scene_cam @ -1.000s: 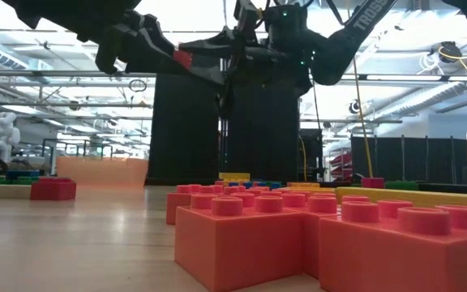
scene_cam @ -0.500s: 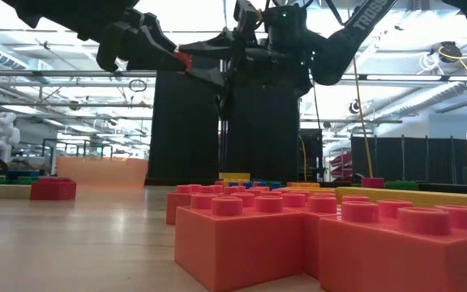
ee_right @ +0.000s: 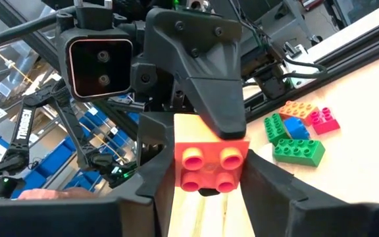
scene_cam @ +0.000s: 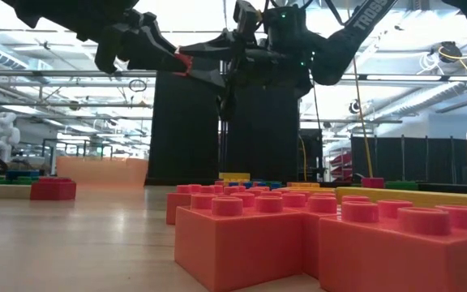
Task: Sort blocks by size
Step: Put the orange 4 stud game piece into the orange bin
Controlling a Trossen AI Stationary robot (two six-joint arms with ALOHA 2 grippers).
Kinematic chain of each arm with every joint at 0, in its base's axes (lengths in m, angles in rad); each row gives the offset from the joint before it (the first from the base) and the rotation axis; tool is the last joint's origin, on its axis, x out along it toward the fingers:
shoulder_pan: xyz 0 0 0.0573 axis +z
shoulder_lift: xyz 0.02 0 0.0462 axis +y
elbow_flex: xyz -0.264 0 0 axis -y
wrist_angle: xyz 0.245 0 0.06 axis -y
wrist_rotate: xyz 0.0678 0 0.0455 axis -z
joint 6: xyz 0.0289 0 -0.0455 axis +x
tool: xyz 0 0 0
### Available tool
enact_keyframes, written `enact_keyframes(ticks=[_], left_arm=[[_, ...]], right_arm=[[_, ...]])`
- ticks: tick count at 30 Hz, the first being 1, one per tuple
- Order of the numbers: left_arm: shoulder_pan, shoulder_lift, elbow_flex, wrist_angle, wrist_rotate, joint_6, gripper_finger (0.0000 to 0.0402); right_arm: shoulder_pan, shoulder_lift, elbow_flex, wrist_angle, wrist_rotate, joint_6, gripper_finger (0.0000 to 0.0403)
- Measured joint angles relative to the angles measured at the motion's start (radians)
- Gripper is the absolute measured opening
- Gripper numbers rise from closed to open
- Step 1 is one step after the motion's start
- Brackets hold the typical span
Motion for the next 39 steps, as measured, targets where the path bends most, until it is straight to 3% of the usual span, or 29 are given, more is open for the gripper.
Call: enact_keyframes(ticks=[8, 12, 21, 25, 39], left_arm=[[0.000, 0.000, 0.000, 0.005, -0.014, -0.020, 0.0133], [0.000, -0.007, 0.000, 0.010, -0.084, -0.019, 0.0133], [0.007, -0.055, 0.000, -0.036, -0.108, -0.059, 0.0134], [0.045, -0.113, 0.000, -0.086, -0.107, -0.114, 0.0134], [0.287, -0.244, 0.000, -0.318, -0.105, -0.257, 0.0134]], right_arm=[[0.000, 0.000, 0.000, 0.001, 0.039, -0.015, 0.0184], [-0.002, 0.000, 0.000, -0.007, 0.044, -0.015, 0.0201], [-0.028, 0.000, 0.000, -0.040, 0.075, 0.012, 0.0203], [-0.048, 0.000, -0.030, -0.049, 0.150, 0.037, 0.0197], [-0.048, -0.027, -0.072, 0.036, 0.108, 0.135, 0.0196]])
